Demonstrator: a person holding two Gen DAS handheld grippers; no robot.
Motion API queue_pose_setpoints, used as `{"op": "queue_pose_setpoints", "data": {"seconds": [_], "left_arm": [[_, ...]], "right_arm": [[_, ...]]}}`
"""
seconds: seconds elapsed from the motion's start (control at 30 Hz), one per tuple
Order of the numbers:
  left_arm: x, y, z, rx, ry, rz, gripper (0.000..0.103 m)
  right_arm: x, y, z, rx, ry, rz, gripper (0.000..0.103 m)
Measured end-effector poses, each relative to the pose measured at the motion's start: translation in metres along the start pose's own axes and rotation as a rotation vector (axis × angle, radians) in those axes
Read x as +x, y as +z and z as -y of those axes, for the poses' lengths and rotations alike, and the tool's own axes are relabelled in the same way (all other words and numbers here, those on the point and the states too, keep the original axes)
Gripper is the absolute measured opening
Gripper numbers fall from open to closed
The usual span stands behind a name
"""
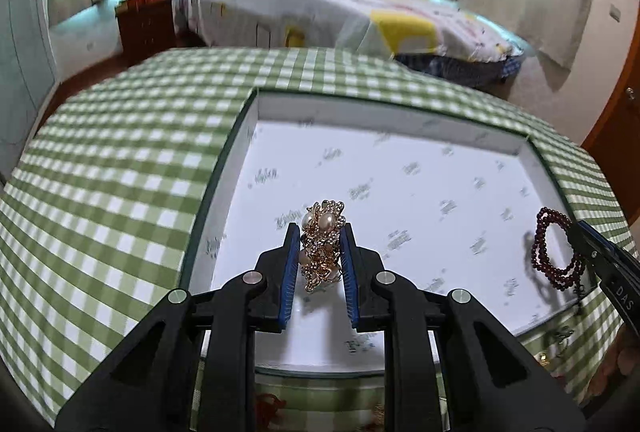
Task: Organize jewelry
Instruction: 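Carry brooch into the green box with left tool while right tool places the bracelet there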
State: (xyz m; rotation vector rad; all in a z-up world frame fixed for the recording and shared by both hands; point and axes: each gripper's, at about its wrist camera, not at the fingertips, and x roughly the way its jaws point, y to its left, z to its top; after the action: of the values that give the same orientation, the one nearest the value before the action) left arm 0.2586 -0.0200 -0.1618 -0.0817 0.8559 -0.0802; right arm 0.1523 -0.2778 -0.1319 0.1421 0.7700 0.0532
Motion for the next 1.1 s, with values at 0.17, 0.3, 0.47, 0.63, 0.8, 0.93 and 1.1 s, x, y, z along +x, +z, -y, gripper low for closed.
{"op": "queue_pose_setpoints", "data": {"seconds": [0.17,0.3,0.47,0.63,0.8,0.93,1.1], "left_arm": [[0.015,-0.007,-0.001,0.004,-0.009,-0.055,0.020],[0.018,-0.008,0.001,0.009,-0.005,-0.053,0.022],[0.018,-0.008,0.004,0.024,-0.003,-0.047,0.029],[0.014,-0.008,0.002,0.010,-0.011,-0.032,0.043],[0.000,-0.006,0.000,0.005,-0.018,0.007,0.051],[-0.021,-0.006,0.002,0.009,-0.024,0.056,0.054],[-0.060,-0.021,0.004,0.028,-0.012,0.144,0.059]], "right_arm": [[0.012,-0.006,0.006,0.013,-0.010,-0.053,0.012],[0.013,-0.007,0.009,0.029,-0.003,-0.069,0.013],[0.013,-0.006,0.004,0.016,0.021,-0.068,0.031],[0.008,-0.004,0.000,0.013,0.027,-0.044,0.042],[-0.008,-0.003,-0.001,0.016,0.029,-0.007,0.043],[-0.023,-0.001,-0.003,0.013,0.034,0.029,0.043],[-0.053,-0.012,-0.013,-0.028,0.032,0.098,0.047]]}}
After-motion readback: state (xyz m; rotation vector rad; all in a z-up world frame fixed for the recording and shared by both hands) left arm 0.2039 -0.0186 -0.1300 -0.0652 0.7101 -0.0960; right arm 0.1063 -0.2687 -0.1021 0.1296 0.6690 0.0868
